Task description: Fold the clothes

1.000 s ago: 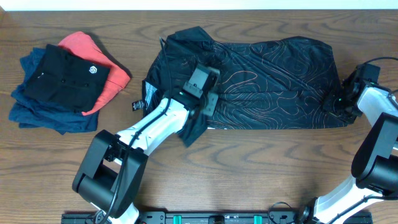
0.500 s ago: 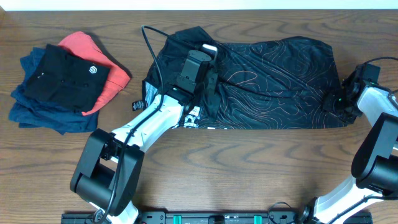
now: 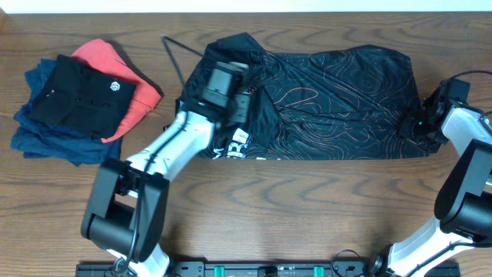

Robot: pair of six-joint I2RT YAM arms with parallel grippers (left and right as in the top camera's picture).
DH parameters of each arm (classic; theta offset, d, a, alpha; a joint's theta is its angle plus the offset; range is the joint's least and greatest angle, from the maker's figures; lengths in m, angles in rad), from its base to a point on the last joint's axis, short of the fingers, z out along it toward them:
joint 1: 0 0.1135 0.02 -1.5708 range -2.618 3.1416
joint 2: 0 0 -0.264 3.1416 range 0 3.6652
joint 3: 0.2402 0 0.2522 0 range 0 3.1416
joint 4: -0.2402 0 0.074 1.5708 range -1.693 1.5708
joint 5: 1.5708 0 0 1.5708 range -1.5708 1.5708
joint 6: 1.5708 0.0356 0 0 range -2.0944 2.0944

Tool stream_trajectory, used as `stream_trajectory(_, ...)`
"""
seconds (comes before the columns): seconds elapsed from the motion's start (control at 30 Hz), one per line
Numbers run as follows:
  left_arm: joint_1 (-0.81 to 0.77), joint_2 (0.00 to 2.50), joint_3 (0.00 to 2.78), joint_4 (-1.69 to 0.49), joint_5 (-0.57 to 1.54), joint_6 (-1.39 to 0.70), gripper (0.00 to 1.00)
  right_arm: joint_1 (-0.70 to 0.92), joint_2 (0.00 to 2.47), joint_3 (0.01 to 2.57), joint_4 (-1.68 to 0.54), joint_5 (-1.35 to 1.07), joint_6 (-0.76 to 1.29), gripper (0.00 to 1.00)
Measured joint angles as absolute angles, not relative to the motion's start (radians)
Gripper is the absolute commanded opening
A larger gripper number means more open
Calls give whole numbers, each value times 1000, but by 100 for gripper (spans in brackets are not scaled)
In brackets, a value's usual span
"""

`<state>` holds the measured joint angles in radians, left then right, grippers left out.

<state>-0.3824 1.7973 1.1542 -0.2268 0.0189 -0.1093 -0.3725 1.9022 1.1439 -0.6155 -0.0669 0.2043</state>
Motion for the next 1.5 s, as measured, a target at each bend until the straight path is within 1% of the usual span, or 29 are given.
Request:
stream_trajectory(0.17,-260,1797,1153,-390,18,-150,53,-373,1902,1144,-617,-67,204,32)
stream_trajectory(0.33,-192,1797,1131,-450,15,-178,53,-373,1902,1144,-620,-58,202,29)
stream_trajectory(0.63,-192,1797,1001,-438,19,-187,55,-373,1897,1144,-706,-27,196,29)
stream_trajectory(0.73,-193,1792,982,-424,18,-187,57,-373,1895,1144,-757,-9,193,27)
stream_trajectory(0.87,-193,1775,954,-413,15,-187,57,-374,1895,1144,-815,24,204,27)
stream_trajectory(0.93,-192,1763,941,-426,11,-187,52,-375,1895,1144,-833,39,213,26)
stream_trajectory(1.03,-192,1752,936,-485,12,-196,47,-385,1895,1144,-853,55,221,24)
stream_trajectory(1.27,-192,1740,937,-683,34,-274,47,-455,1895,1141,-910,90,252,23)
stream_trajectory(1.5,-192,1740,929,-832,46,-307,43,-467,1895,1135,-962,112,268,21)
